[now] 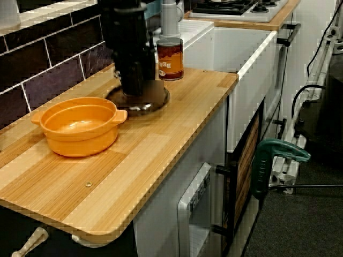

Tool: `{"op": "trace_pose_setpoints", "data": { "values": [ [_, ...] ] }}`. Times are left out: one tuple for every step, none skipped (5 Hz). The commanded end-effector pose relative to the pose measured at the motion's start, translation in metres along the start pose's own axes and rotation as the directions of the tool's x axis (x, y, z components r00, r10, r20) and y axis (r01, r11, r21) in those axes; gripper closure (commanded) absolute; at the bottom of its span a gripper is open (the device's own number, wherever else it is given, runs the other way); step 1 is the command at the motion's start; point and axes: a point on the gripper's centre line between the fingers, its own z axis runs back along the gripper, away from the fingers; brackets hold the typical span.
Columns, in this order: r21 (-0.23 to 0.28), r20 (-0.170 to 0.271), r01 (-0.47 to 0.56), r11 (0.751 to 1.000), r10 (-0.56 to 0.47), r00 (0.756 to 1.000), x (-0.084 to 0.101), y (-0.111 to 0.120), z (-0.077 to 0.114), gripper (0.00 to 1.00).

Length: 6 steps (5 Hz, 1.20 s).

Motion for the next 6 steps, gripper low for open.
{"op": "trace_pose_setpoints", "data": {
  "values": [
    [-0.052,0.110,-0.054,0.997,0.059,0.992,-0.008,0.033,0.048,1.00],
    [-0.078,0.118,-0.076,0.994,0.085,0.989,-0.007,0.045,0.056,1.00],
    [-0.070,0.102,-0.064,0.995,0.071,0.992,-0.004,0.042,0.054,1.00],
    [-0.060,0.091,-0.052,0.997,0.057,0.994,-0.001,0.041,0.052,1.00],
    [-0.061,0.094,-0.055,0.997,0.060,0.994,0.004,0.045,0.058,1.00],
    [-0.054,0.104,-0.105,0.993,0.111,0.988,0.010,0.058,0.062,1.00]
  ]
}}
